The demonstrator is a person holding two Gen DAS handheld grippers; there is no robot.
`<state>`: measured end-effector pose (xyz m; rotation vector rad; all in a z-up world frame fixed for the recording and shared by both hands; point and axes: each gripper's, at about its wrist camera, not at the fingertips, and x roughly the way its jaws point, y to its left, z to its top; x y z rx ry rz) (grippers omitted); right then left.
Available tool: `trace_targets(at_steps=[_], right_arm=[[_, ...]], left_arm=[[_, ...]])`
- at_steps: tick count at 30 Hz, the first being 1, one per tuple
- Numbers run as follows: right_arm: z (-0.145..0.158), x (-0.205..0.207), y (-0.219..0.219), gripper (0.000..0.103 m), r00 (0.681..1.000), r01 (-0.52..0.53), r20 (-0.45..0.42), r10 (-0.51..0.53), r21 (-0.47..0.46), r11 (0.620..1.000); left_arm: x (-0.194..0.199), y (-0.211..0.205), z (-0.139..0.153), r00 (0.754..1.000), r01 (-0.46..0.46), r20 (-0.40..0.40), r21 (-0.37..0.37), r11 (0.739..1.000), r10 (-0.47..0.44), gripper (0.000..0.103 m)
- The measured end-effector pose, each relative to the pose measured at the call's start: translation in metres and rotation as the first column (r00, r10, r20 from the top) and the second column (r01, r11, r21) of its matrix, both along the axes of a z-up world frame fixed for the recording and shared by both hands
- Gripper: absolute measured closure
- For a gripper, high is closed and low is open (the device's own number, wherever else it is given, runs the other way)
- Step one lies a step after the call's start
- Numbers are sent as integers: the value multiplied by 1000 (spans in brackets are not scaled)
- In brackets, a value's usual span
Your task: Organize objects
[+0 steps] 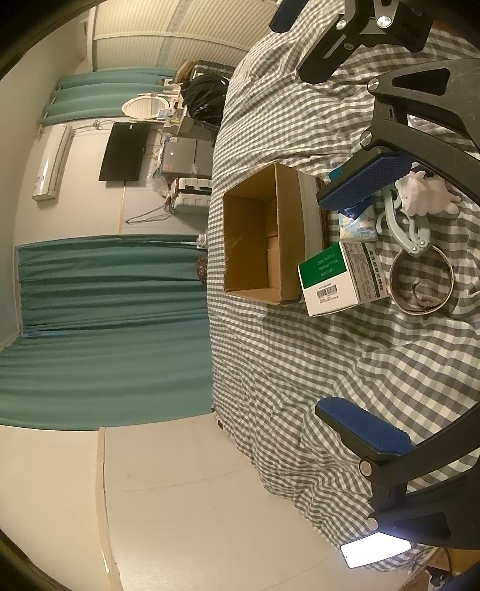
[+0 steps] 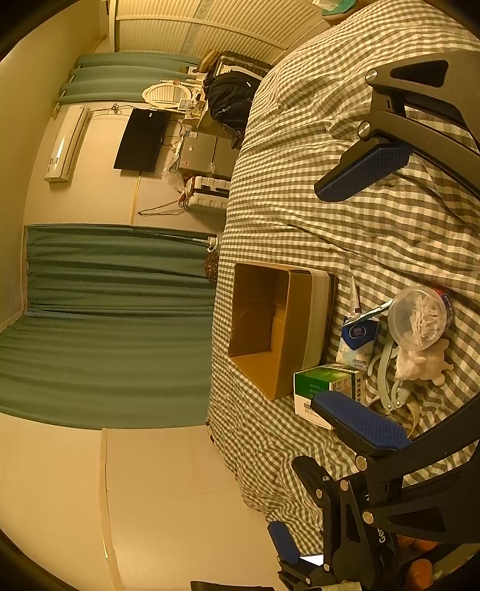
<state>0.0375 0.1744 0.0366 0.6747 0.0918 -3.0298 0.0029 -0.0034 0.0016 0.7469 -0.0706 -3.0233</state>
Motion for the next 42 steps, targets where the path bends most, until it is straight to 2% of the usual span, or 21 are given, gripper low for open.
trace_targets(at_steps=[6, 10, 15, 22, 25, 28, 29, 33, 37, 42], right_arm=[[-2, 0, 2, 0, 1000, -2, 12, 2, -1, 1000], [-13, -6, 4, 0, 998, -10, 61, 11, -11, 1000], [-42, -21, 2, 0, 986, -20, 165, 20, 1, 1000], [-94, -39, -4, 7, 946, -50, 320, 45, 6, 999], [-109, -43, -7, 14, 931, -69, 360, 61, 9, 998], [-119, -49, -6, 35, 913, -79, 400, 72, 0, 997], [-121, -50, -5, 39, 910, -87, 405, 85, -12, 996], [-108, -46, -4, 39, 922, -107, 374, 97, 6, 994], [-82, -49, 9, 39, 941, -103, 322, 106, -26, 994], [-64, -60, 24, 39, 955, -82, 285, 83, -14, 997]], left_arm=[[-1, -1, -7, 1000, 5, 13, -1, 1000, -5, 0], [-5, -4, -21, 999, -7, 44, -5, 1000, 7, 0], [-16, -7, -51, 993, -15, 120, -16, 1000, 17, 0], [-28, -4, -88, 976, -8, 220, 1, 1000, 8, 0], [-32, -4, -96, 972, -9, 237, 18, 1000, 4, 0], [-38, -4, -100, 969, -13, 247, 34, 999, 4, 0], [-40, -4, -101, 969, -14, 248, 42, 999, 3, 0], [-54, -5, -101, 967, -17, 255, 73, 997, -3, 0], [-73, 0, -101, 966, -15, 258, 87, 996, -8, 0], [-97, 11, -106, 963, -7, 271, 97, 995, -20, 0]])
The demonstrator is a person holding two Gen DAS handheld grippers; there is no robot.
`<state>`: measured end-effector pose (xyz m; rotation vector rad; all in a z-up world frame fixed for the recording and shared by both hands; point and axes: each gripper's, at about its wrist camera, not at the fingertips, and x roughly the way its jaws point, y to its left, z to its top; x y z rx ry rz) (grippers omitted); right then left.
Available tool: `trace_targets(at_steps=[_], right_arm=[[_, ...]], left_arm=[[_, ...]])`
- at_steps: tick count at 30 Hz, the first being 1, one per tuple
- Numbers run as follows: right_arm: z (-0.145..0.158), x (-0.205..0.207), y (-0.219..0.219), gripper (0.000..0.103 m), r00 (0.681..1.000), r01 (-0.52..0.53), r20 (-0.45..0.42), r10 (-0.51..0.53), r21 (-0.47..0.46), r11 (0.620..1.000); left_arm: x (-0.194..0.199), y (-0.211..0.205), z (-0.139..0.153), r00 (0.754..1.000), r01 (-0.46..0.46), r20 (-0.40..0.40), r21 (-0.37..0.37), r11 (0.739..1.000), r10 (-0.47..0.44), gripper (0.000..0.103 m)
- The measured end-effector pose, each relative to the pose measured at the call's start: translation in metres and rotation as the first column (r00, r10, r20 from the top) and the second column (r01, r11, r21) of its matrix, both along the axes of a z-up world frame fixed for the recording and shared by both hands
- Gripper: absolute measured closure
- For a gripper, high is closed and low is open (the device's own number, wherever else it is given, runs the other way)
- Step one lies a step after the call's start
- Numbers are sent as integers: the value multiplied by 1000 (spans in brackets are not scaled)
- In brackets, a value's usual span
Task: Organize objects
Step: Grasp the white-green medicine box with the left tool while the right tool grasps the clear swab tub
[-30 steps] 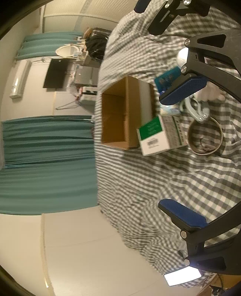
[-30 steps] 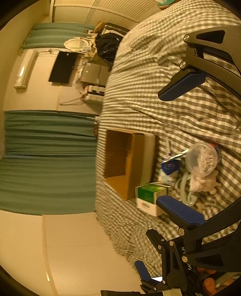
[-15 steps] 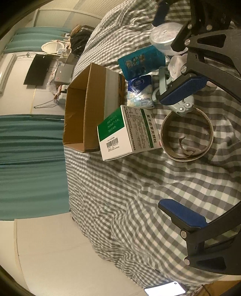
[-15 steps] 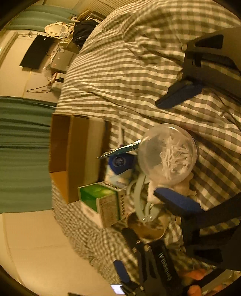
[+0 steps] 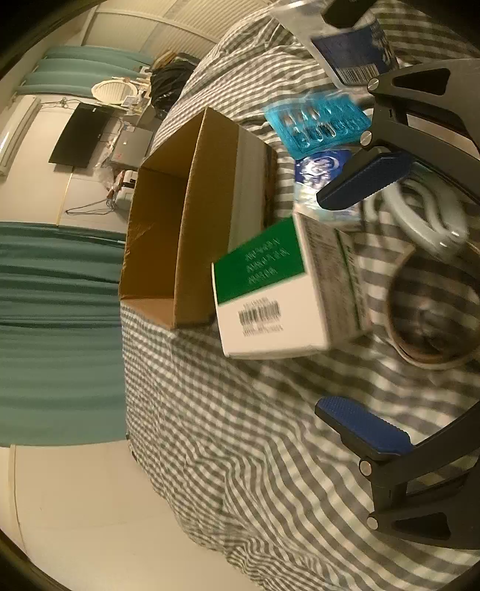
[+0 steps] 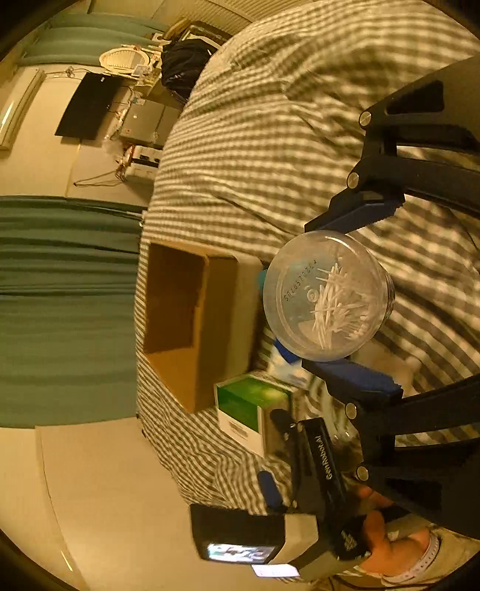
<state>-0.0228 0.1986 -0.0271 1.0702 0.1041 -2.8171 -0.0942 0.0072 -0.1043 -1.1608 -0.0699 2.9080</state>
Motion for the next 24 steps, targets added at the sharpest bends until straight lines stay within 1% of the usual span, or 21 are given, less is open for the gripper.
trace_targets(at_steps=[3, 6, 7, 9, 14, 19, 24], right_arm=[[0, -10, 8, 39, 1000, 10, 2, -10, 7, 1000], [-5, -16, 17, 39, 1000, 11, 15, -11, -12, 1000], [-7, -18, 19, 39, 1000, 12, 19, -12, -12, 1000], [-11, -21, 21, 39, 1000, 14, 26, -14, -9, 1000], [-12, -23, 25, 39, 1000, 12, 28, -12, -10, 1000], [-1, -18, 21, 39, 1000, 2, -3, -2, 2, 1000], [25, -9, 12, 39, 998, -18, -60, 19, 14, 1000]], left_arm=[[-14, 6, -4, 1000, 0, 5, -9, 1000, 1, 0], [-27, 11, -10, 1000, -11, 19, -25, 1000, 11, 1], [-32, 12, -11, 1000, -10, 21, -31, 999, 11, 3], [-36, 13, -14, 1000, -8, 28, -46, 999, 9, 15], [-35, 14, -12, 1000, 2, 31, -58, 998, -1, 19], [-20, 11, 3, 1000, -2, 8, -51, 999, 2, 20], [0, 2, 38, 998, 4, -62, -27, 1000, -5, 20]])
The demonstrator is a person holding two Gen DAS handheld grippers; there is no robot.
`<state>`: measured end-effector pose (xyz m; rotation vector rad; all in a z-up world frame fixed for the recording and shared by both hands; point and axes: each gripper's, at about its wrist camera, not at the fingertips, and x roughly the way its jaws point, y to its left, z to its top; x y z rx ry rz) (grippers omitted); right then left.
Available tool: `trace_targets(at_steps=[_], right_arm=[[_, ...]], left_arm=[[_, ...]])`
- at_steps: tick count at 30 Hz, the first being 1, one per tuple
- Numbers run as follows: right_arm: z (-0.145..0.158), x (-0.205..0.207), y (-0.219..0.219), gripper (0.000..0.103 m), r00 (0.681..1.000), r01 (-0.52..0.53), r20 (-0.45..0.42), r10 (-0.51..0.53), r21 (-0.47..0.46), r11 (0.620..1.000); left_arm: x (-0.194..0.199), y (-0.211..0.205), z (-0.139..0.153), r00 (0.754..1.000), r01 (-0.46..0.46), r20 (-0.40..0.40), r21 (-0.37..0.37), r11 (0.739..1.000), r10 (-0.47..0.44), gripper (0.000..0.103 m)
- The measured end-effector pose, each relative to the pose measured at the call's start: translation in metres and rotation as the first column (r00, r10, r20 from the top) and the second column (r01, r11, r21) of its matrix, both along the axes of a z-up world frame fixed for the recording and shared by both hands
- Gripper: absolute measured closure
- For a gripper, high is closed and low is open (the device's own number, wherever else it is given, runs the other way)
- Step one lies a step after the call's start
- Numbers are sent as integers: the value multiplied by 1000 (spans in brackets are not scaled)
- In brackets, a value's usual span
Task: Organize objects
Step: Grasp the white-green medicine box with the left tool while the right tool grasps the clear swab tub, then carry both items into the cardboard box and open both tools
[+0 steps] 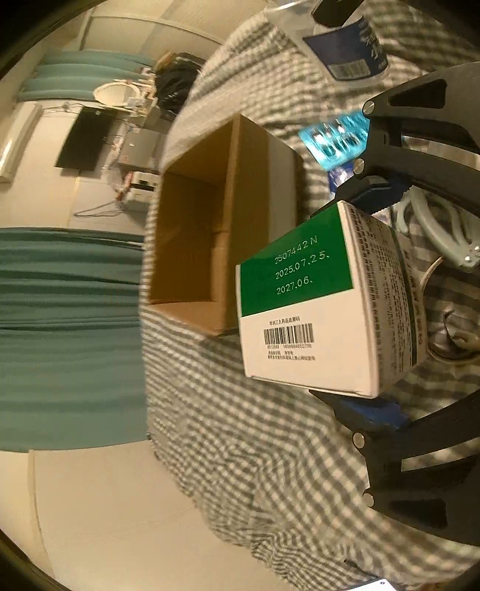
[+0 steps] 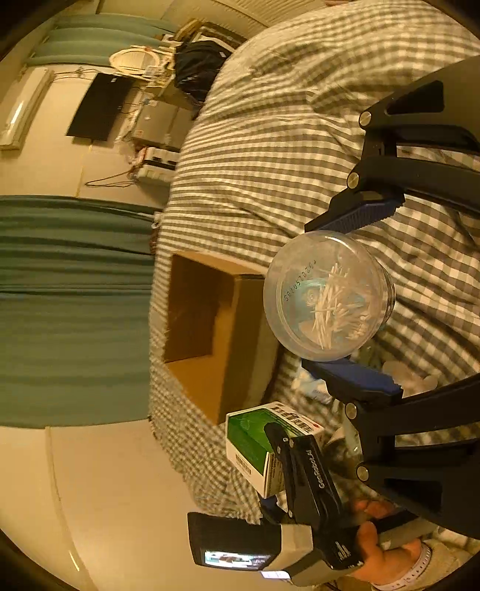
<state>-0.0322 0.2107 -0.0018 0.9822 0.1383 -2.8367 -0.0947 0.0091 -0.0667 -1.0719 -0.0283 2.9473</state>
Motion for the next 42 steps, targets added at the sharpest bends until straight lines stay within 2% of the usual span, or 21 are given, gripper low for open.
trace_targets(at_steps=[10, 15, 19, 22, 27, 36, 42], right_arm=[[75, 20, -22, 39, 986, -69, -150, 71, 13, 998], [107, 11, -33, 39, 973, -107, -206, 107, 12, 994], [122, -13, -33, 39, 968, -127, -219, 120, -19, 992], [124, -38, -29, 39, 971, -123, -213, 111, -43, 992], [113, -85, -18, 39, 981, -106, -172, 90, -89, 990], [72, -177, -21, 39, 993, -77, -101, 66, -112, 991], [30, -225, -27, 39, 998, -61, -33, 58, -111, 992]], left_arm=[[24, -10, 85, 986, 18, -167, 21, 1000, -14, 20], [14, -11, 115, 976, 30, -218, 32, 999, -22, 20], [-5, -8, 129, 969, 37, -244, 34, 999, -28, 20], [-22, -4, 131, 966, 49, -255, 30, 998, -40, 20], [-60, 5, 120, 972, 69, -226, 29, 997, -61, 20], [-120, 17, 69, 982, 103, -159, 9, 995, -101, 20], [-139, 27, 37, 981, 134, -138, -22, 991, -136, 20]])
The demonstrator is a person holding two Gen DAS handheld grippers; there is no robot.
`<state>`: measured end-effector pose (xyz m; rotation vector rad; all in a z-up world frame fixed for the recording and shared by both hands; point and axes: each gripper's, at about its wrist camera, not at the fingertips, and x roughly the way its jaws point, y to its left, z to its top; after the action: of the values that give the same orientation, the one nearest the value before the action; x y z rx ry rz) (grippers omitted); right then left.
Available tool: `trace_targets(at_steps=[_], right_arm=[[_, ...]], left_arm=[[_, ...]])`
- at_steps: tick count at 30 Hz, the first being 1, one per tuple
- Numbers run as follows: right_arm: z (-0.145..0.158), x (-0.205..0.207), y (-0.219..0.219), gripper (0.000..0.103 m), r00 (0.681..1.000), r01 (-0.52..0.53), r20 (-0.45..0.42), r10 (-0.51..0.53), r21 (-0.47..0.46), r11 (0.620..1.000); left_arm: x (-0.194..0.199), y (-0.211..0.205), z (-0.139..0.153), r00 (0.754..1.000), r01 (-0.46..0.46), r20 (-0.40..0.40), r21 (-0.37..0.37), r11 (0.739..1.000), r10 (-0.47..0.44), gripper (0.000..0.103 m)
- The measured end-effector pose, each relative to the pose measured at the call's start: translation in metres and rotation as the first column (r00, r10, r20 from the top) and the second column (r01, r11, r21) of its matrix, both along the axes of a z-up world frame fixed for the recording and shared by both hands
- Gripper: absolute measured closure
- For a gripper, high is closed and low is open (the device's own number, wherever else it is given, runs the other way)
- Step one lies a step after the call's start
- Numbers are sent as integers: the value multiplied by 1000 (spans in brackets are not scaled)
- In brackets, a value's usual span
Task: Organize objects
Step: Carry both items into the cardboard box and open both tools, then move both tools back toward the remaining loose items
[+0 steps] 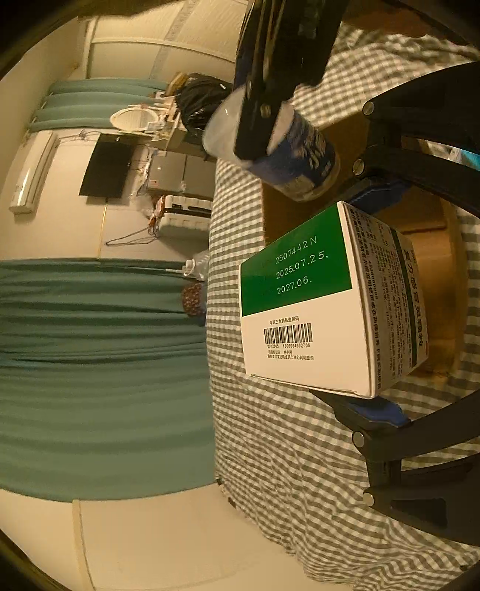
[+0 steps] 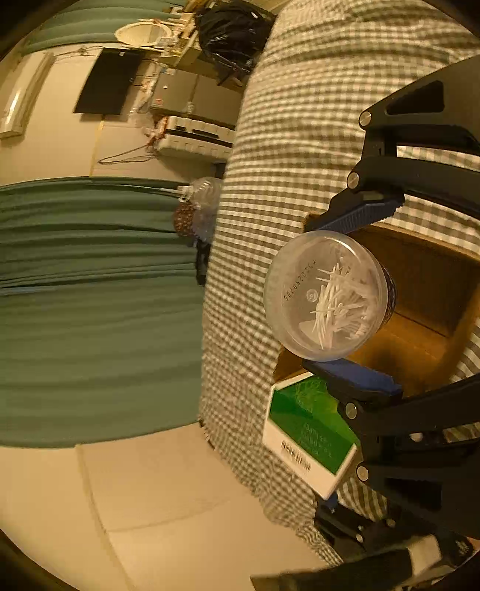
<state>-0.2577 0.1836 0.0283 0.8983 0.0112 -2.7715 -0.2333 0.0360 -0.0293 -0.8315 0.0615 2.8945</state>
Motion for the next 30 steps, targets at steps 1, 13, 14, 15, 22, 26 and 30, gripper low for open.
trace_targets(at_steps=[1, 13, 14, 15, 22, 26, 30], right_arm=[[-8, -7, 0, 39, 1000, -2, 16, 2, 0, 1000], [-26, -17, 28, 25, 998, 46, 54, -42, -64, 997], [-20, -16, 32, 24, 998, 47, 43, -44, -70, 996], [-14, -12, 34, 23, 998, 47, 31, -45, -75, 996], [41, 50, 37, 13, 998, 35, -60, -37, -37, 999], [64, 99, 39, 11, 994, 40, -102, -39, 7, 999], [80, 148, 41, 9, 990, 47, -136, -40, 46, 998]], left_arm=[[-2, 4, -3, 1000, 9, 4, -6, 1000, -9, 20], [-8, 21, -27, 994, 55, 93, -3, 998, -54, 7], [-3, 22, -25, 995, 44, 87, -8, 999, -43, 1], [2, 20, -21, 997, 34, 76, -11, 999, -33, 1], [47, 12, 20, 1000, 12, 28, 6, 1000, -12, 0], [81, 6, 44, 1000, -6, -5, 7, 1000, 6, 0], [107, -2, 60, 999, -34, -21, -8, 999, 34, 0]])
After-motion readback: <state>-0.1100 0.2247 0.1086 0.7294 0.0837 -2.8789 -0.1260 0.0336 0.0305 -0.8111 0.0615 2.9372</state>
